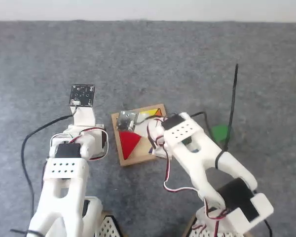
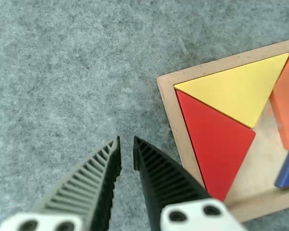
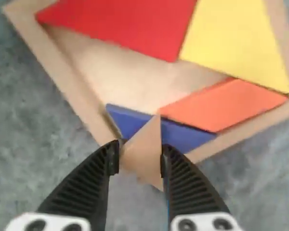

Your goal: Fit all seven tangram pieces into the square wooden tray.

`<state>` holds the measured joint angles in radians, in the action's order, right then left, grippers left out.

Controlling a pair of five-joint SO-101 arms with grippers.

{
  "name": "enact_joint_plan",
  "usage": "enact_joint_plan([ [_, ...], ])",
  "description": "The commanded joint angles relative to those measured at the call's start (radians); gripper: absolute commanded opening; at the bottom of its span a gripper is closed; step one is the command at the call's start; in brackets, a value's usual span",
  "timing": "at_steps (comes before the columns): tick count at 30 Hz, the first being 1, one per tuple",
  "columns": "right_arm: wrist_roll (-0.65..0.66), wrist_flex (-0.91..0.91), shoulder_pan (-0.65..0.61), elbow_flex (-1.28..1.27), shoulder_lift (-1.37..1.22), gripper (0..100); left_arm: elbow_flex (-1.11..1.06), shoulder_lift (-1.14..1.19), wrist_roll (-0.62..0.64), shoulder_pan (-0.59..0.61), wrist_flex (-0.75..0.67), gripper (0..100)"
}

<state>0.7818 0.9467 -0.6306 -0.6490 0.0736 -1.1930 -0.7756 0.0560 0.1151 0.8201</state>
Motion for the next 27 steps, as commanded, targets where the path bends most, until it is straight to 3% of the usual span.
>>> enact_joint_plan([
  [1,0.020,-0.041,-0.027,-0.015,0.004,14.4,0.010,-0.026,-0.009,-0.006,0.003,5],
  [5,0.044,-0.038,-0.030,-0.017,0.016,31.4,0.010,-0.026,-0.009,-0.003,0.003,5],
  [8,0.051,-0.031,-0.030,-0.014,0.024,37.4,0.010,-0.026,-0.009,-0.003,0.003,5],
  [18,0.055,0.142,-0.054,-0.101,0.354,37.6,0.010,-0.028,-0.009,0.000,0.003,5],
  [23,0.083,-0.027,-0.119,-0.296,0.410,37.6,0.010,-0.028,-0.009,0.000,0.003,5],
  [27,0.137,-0.122,-0.091,-0.328,0.312,37.6,0.010,-0.029,-0.006,0.000,0.005,5],
])
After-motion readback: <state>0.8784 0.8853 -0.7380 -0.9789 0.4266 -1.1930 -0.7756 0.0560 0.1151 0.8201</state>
